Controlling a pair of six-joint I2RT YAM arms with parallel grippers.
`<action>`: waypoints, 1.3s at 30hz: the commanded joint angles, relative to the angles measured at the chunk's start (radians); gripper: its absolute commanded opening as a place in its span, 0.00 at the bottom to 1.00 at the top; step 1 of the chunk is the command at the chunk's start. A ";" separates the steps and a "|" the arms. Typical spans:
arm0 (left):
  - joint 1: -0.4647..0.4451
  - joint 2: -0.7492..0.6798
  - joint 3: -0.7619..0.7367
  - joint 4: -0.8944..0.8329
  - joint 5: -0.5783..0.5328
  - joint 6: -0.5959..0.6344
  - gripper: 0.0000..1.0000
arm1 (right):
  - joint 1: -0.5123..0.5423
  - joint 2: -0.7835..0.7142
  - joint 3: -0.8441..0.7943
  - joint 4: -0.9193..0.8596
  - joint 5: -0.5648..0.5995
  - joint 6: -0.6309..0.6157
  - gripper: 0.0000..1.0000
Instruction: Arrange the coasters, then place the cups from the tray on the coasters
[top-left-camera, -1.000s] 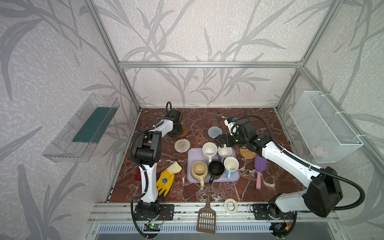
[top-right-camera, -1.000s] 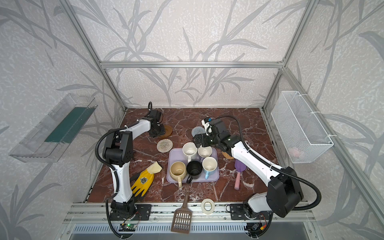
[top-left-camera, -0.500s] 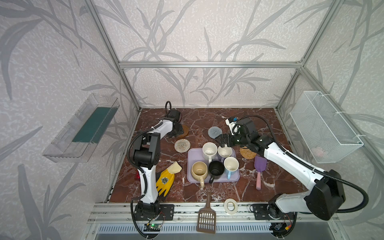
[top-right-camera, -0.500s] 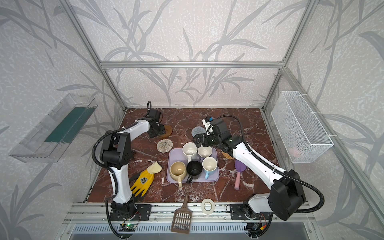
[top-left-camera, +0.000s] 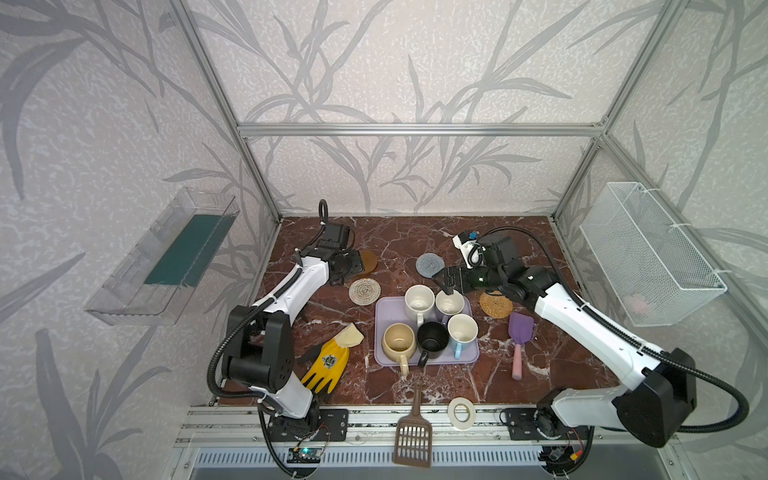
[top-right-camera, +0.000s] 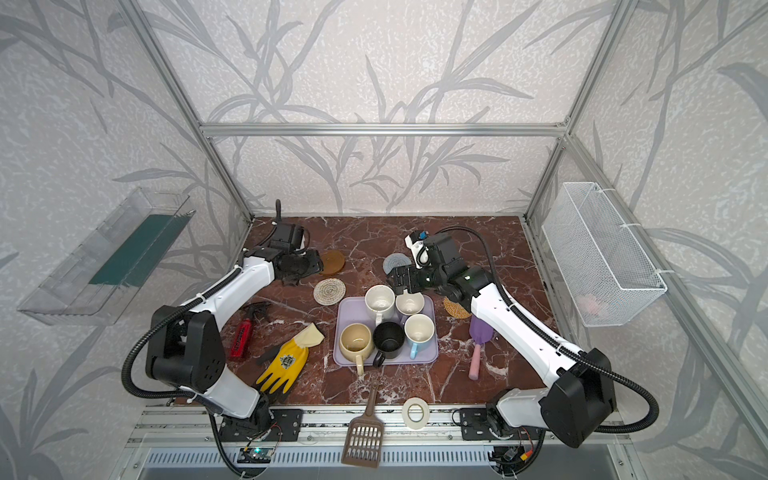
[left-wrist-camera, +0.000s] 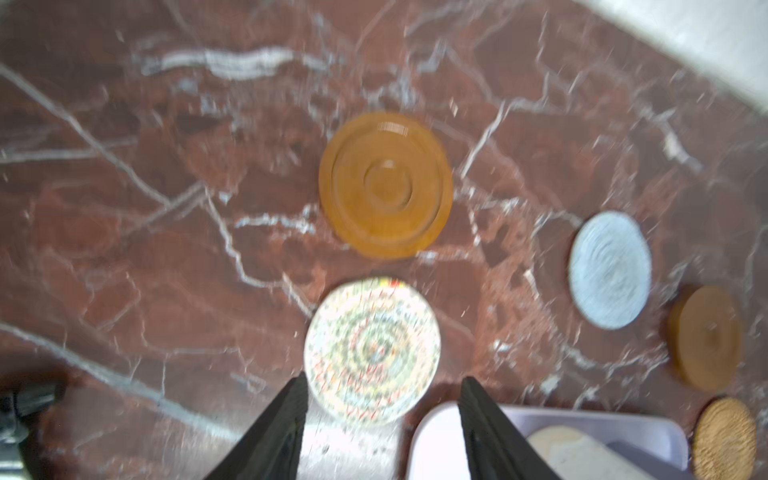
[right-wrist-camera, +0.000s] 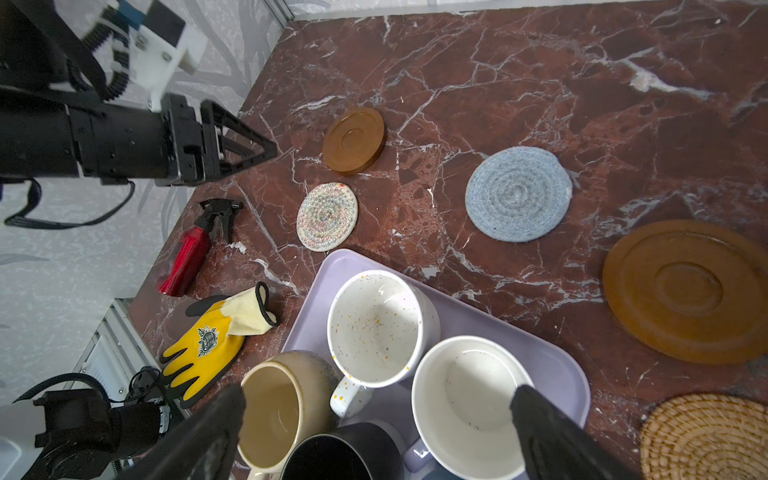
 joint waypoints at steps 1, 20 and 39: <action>-0.005 0.016 -0.043 -0.041 -0.004 0.015 0.60 | 0.002 -0.015 0.022 -0.040 -0.011 -0.019 0.99; -0.089 0.200 -0.056 -0.012 -0.134 0.010 0.56 | 0.002 -0.012 -0.013 -0.012 0.007 0.015 0.99; -0.175 0.349 0.117 -0.019 -0.040 -0.049 0.53 | 0.001 -0.007 -0.039 0.006 0.032 0.031 0.98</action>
